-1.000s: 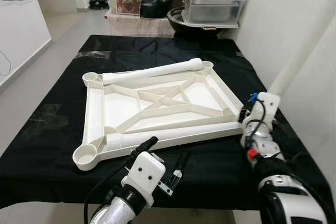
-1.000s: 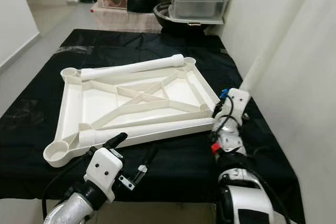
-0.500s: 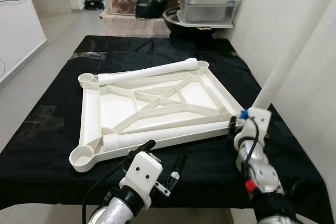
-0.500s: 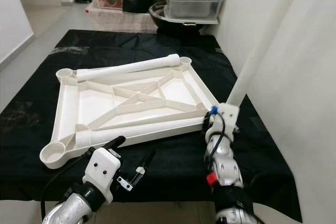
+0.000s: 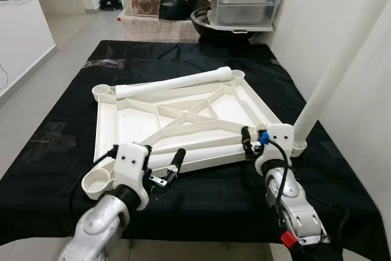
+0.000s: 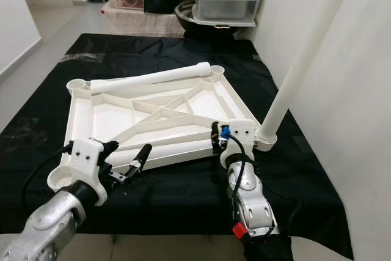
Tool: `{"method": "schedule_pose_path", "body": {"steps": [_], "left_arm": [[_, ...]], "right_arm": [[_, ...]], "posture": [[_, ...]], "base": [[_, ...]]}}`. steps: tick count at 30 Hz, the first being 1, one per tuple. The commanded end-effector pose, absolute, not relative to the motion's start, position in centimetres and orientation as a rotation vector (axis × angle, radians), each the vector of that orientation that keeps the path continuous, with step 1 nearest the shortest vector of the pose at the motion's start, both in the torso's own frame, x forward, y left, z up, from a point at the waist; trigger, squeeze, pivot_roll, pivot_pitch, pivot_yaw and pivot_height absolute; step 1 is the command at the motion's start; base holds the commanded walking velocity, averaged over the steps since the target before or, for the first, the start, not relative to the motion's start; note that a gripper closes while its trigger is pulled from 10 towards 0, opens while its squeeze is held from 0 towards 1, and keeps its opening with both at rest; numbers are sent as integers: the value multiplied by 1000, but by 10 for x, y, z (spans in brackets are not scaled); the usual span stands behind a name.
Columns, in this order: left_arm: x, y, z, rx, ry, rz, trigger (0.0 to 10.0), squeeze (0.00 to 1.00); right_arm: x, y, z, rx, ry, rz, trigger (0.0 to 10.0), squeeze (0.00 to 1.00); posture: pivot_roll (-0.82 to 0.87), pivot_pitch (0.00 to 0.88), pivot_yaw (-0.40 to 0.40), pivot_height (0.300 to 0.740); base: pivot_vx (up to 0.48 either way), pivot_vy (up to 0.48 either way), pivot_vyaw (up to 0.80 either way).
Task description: Building children table
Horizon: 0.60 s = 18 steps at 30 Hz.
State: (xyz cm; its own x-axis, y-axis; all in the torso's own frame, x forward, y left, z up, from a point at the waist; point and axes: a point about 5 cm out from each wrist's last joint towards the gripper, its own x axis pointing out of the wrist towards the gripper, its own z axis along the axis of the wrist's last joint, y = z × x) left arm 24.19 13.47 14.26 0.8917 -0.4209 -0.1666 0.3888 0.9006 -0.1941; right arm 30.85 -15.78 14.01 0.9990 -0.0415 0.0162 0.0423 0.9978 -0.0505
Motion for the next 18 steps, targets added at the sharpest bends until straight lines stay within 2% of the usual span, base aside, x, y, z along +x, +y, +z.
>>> {"method": "schedule_pose_path", "body": {"steps": [1,6,12,16,18], "left_arm": [[246,143,137,-239,280,-429,10000,0],[253,155,140,-275,330,-377,10000,0],[254,167,156,-243,354,-301,10000,0],[250,169,165,-247,368,-272,10000,0],[238,168,164,-252,435,-274,10000,0]], "right_arm": [[305,-151,142,-67,-27,-13,10000,0],[304,-150,140,-63,-13,0,10000,0],[304,-151,135,-71,-4,1,10000,0],[304,-149,132,-66,6,7,10000,0],[303,-146,130,-65,12,18,10000,0]], "posture": [[122,46,-53,740],[123,44,-53,740],[128,43,-54,740],[145,37,-57,740],[150,34,-58,740]], "base": [[0,0,0],[0,0,0],[0,0,0],[0,0,0],[0,0,0]]}}
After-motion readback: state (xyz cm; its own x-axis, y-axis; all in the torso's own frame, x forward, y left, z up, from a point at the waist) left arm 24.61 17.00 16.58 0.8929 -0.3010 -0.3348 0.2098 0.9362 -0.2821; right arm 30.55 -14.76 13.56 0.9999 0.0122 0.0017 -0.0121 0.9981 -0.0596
